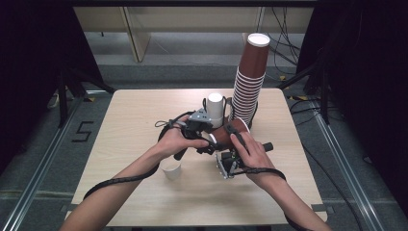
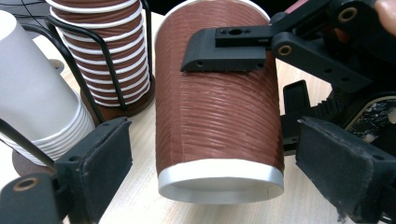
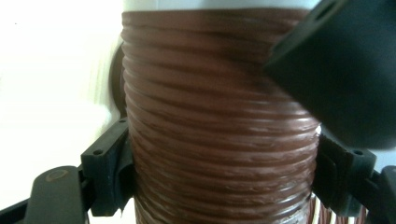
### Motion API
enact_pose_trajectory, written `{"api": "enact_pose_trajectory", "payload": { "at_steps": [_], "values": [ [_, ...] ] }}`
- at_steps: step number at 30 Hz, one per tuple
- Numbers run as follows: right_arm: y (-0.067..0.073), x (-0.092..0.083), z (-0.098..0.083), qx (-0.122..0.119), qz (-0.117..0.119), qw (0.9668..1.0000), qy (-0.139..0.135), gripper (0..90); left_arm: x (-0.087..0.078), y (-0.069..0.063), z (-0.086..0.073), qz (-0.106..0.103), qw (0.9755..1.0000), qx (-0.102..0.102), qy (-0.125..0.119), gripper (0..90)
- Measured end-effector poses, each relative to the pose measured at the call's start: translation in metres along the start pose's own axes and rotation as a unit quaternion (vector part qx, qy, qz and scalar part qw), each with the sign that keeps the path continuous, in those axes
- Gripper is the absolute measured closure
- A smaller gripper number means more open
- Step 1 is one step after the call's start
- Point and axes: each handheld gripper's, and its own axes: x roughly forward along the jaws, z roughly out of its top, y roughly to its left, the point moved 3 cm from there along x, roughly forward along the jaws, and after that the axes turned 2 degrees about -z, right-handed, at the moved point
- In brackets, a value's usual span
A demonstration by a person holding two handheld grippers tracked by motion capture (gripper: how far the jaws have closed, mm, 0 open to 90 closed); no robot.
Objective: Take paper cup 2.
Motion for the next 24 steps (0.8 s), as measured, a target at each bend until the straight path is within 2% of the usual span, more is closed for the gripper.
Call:
{"api": "enact_pose_trajectory", "payload": {
  "at_steps": [2, 3, 5, 6, 7, 8, 10, 14, 15, 17, 18, 19, 20, 22, 23, 24],
  "values": [
    [0.0, 0.0, 0.0, -0.004, 0.004, 1.0, 0.002, 20.3, 0.002, -0.001, 0.0, -0.004, 1.0, 0.004, 0.002, 10.5],
    [0.001, 0.002, 0.0, -0.003, -0.021, 0.9997, -0.013, 20.3, 0.002, -0.001, 0.0, -0.001, 1.0, 0.005, 0.006, 10.8],
    [0.001, 0.002, 0.0, -0.002, -0.017, 0.9998, -0.008, 20.3, 0.004, -0.001, -0.001, 0.0, 0.9999, 0.006, 0.009, 11.5],
    [0.005, -0.001, -0.001, 0.016, -0.002, 0.9998, 0.014, 20.3, 0.005, -0.001, -0.001, 0.001, 0.9999, 0.006, 0.009, 11.9],
    [0.007, -0.003, -0.002, 0.024, 0.009, 0.9993, 0.026, 20.3, 0.005, -0.001, -0.001, 0.0, 1.0, 0.004, 0.008, 12.3],
    [0.0, 0.001, 0.0, -0.022, -0.007, 0.9997, 0.001, 20.3, 0.006, -0.001, -0.001, 0.002, 0.9999, 0.005, 0.01, 12.7],
    [0.0, -0.001, 0.002, -0.006, -0.01, 0.9999, 0.0, 20.3, 0.007, 0.0, 0.0, 0.004, 0.9999, 0.004, 0.01, 13.7],
    [0.001, 0.0, 0.002, -0.013, -0.011, 0.9999, -0.001, 20.3, 0.009, 0.0, -0.001, 0.002, 0.9999, 0.006, 0.013, 14.2],
    [0.001, 0.0, 0.002, -0.015, 0.0, 0.9999, -0.002, 20.3, 0.009, 0.0, -0.001, 0.005, 0.9999, 0.007, 0.015, 14.3],
    [0.009, -0.004, 0.001, 0.029, 0.021, 0.999, 0.028, 20.3, 0.01, 0.0, -0.002, 0.002, 0.9998, 0.007, 0.019, 14.3],
    [0.011, -0.003, 0.001, 0.035, 0.018, 0.9989, 0.026, 20.3, 0.01, 0.0, -0.002, 0.0, 0.9998, 0.008, 0.02, 14.3],
    [0.007, 0.0, 0.002, 0.013, -0.007, 0.9999, -0.001, 20.3, 0.01, 0.0, -0.002, -0.002, 0.9997, 0.009, 0.021, 14.3],
    [0.005, 0.001, 0.002, 0.0, -0.005, 1.0, -0.006, 20.3, 0.011, 0.0, -0.002, 0.0, 0.9997, 0.009, 0.023, 14.4],
    [0.005, -0.001, 0.002, -0.006, 0.0, 1.0, 0.004, 20.3, 0.011, 0.0, -0.002, -0.004, 0.9996, 0.009, 0.028, 14.5],
    [0.007, 0.0, 0.002, 0.006, -0.006, 1.0, 0.0, 20.3, 0.011, 0.0, -0.003, -0.006, 0.9995, 0.009, 0.03, 14.6],
    [0.003, 0.001, 0.003, -0.02, -0.012, 0.9996, -0.015, 20.3, 0.011, 0.0, -0.003, -0.008, 0.9994, 0.01, 0.032, 14.7]
  ]
}}
